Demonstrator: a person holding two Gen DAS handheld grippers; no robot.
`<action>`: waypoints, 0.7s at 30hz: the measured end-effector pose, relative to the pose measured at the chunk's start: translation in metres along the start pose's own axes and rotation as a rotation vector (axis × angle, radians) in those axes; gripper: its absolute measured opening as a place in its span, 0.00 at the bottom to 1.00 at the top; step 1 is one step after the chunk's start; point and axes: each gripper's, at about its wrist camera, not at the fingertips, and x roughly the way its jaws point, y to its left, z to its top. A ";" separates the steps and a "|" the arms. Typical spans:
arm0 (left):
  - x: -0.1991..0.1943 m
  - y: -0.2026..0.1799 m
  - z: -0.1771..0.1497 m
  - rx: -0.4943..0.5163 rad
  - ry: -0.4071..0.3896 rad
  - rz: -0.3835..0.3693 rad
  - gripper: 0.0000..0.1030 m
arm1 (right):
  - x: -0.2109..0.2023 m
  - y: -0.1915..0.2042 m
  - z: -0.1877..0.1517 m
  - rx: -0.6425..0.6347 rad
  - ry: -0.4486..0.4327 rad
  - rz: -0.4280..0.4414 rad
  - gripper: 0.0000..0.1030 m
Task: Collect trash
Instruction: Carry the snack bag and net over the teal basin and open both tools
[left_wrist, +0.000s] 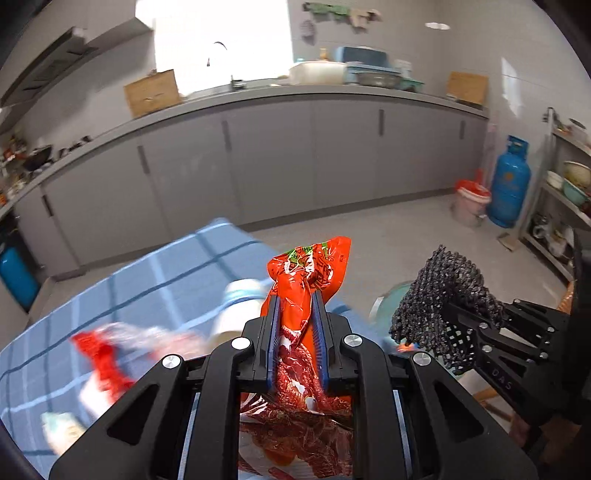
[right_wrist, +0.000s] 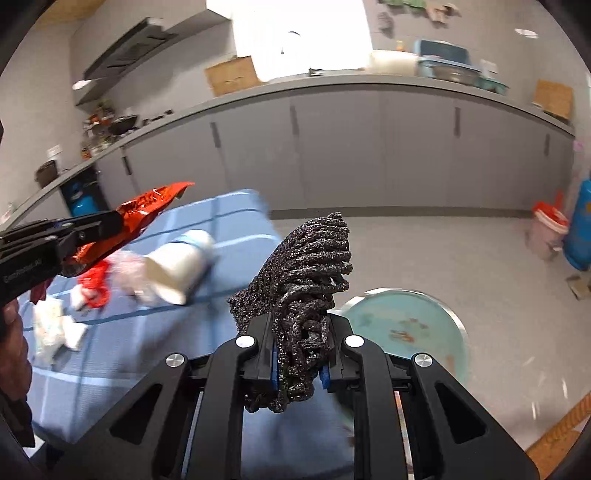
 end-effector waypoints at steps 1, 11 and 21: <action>0.007 -0.011 0.002 0.008 0.005 -0.019 0.17 | 0.001 -0.008 -0.001 0.008 0.003 -0.015 0.16; 0.061 -0.086 0.006 0.077 0.040 -0.164 0.17 | 0.028 -0.077 -0.017 0.072 0.057 -0.119 0.17; 0.116 -0.117 0.003 0.095 0.107 -0.233 0.23 | 0.067 -0.114 -0.039 0.110 0.099 -0.155 0.36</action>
